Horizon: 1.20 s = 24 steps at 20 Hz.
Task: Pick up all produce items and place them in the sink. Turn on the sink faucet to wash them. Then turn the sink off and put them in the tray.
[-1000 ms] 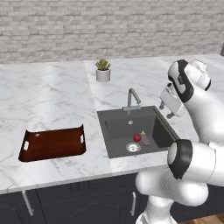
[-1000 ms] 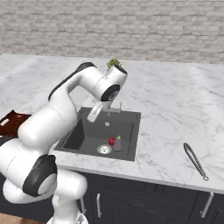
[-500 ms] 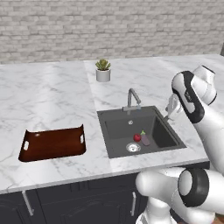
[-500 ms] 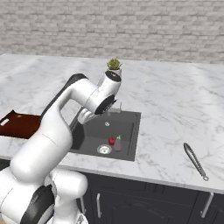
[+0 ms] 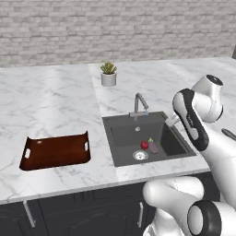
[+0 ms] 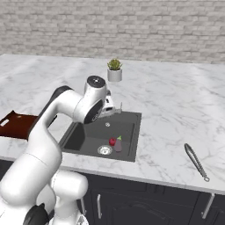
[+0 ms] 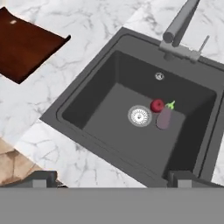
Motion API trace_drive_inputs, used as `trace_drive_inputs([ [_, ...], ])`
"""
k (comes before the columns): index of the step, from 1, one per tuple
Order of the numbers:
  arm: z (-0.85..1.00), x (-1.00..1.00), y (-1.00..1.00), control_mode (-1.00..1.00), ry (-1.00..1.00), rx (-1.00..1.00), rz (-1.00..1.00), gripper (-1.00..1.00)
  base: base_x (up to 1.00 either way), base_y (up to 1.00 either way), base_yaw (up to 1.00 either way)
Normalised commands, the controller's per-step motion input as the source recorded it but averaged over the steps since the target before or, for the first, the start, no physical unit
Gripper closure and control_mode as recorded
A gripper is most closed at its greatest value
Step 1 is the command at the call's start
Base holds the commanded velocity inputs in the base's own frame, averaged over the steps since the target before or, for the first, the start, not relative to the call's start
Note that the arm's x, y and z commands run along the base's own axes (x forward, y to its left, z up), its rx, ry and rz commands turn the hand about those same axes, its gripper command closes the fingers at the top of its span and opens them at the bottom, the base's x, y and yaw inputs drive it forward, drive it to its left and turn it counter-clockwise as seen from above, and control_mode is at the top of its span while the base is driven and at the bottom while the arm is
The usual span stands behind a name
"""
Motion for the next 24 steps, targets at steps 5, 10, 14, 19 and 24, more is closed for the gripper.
trace_drive_inputs([
  [5, -0.08, 0.02, 0.00, -1.00, 0.06, 0.00, -0.41, -1.00, 0.00, 0.00, 0.00],
  [10, -0.14, 0.16, 0.00, -1.00, 0.07, 0.00, -0.30, -1.00, 0.00, 0.00, 0.00],
  [14, -0.14, 0.20, 0.00, -1.00, 0.03, 0.00, -0.20, -1.00, 0.00, 0.00, 0.00],
  [19, -0.27, 0.19, 0.00, -1.00, 0.04, 0.00, -0.15, -1.00, 0.00, 0.00, 0.00],
  [24, -0.38, 0.20, 0.00, -1.00, 0.05, -0.01, -0.12, -1.00, 0.00, 0.00, 0.00],
])
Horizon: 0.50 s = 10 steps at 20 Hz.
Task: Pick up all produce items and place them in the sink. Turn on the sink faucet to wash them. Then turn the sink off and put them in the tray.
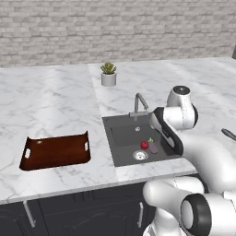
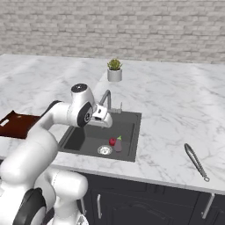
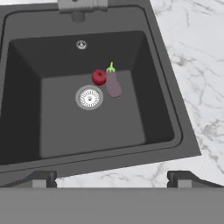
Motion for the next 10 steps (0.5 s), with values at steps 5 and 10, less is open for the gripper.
trace_drive_inputs([
  [5, -0.36, 0.24, 0.00, -1.00, 0.05, 0.00, -0.08, -1.00, 0.00, 0.00, 0.00],
  [10, -0.37, 0.17, 0.00, -1.00, 0.00, 0.00, -0.01, -1.00, 0.00, 0.00, 0.00],
])
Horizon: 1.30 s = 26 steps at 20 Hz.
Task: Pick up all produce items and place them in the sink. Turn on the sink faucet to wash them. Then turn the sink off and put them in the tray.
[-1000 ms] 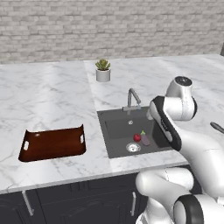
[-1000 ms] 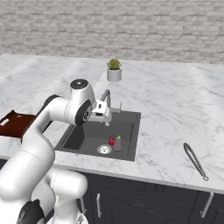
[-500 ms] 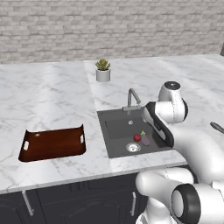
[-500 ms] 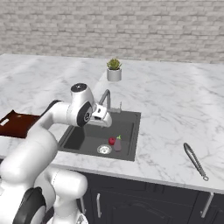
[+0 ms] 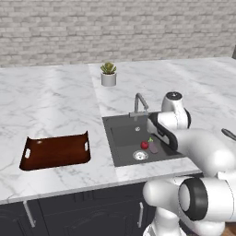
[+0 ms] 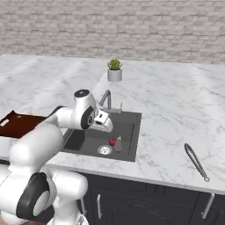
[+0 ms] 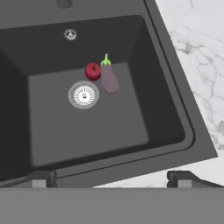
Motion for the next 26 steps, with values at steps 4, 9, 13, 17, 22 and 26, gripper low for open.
trace_drive_inputs([
  [4, -0.40, 0.13, -0.03, -1.00, 0.00, 0.00, 0.00, -1.00, 0.00, 0.00, 0.00],
  [9, -0.37, 0.18, 0.00, -1.00, 0.00, -0.03, 0.00, -1.00, 0.00, 0.00, 0.00],
  [13, -0.34, 0.27, -0.03, -1.00, 0.00, -0.01, 0.00, -1.00, 0.00, 0.00, 0.00],
  [17, -0.22, 0.31, -0.12, -1.00, 0.00, 0.00, 0.00, -1.00, 0.00, 0.00, 0.00],
  [22, -0.25, 0.29, -0.12, -1.00, 0.00, 0.00, 0.00, -1.00, 0.00, 0.00, 0.00],
  [26, -0.26, 0.28, -0.06, -1.00, 0.00, 0.00, 0.00, -1.00, 0.00, 0.00, 0.00],
])
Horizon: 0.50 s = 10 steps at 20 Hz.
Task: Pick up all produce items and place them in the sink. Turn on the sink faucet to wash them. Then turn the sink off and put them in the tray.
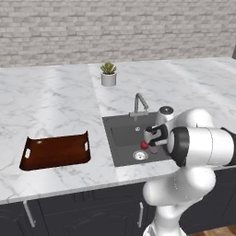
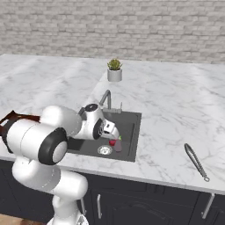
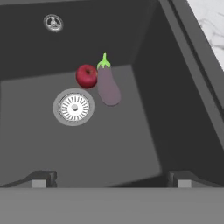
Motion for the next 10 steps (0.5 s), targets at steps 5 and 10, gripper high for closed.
trace_drive_inputs([
  [5, -0.23, 0.27, -0.05, -1.00, 0.00, 0.00, 0.00, -1.00, 0.00, 0.00, 0.00],
  [10, -0.24, 0.25, -0.05, -1.00, 0.00, 0.00, 0.00, -1.00, 0.00, 0.00, 0.00],
])
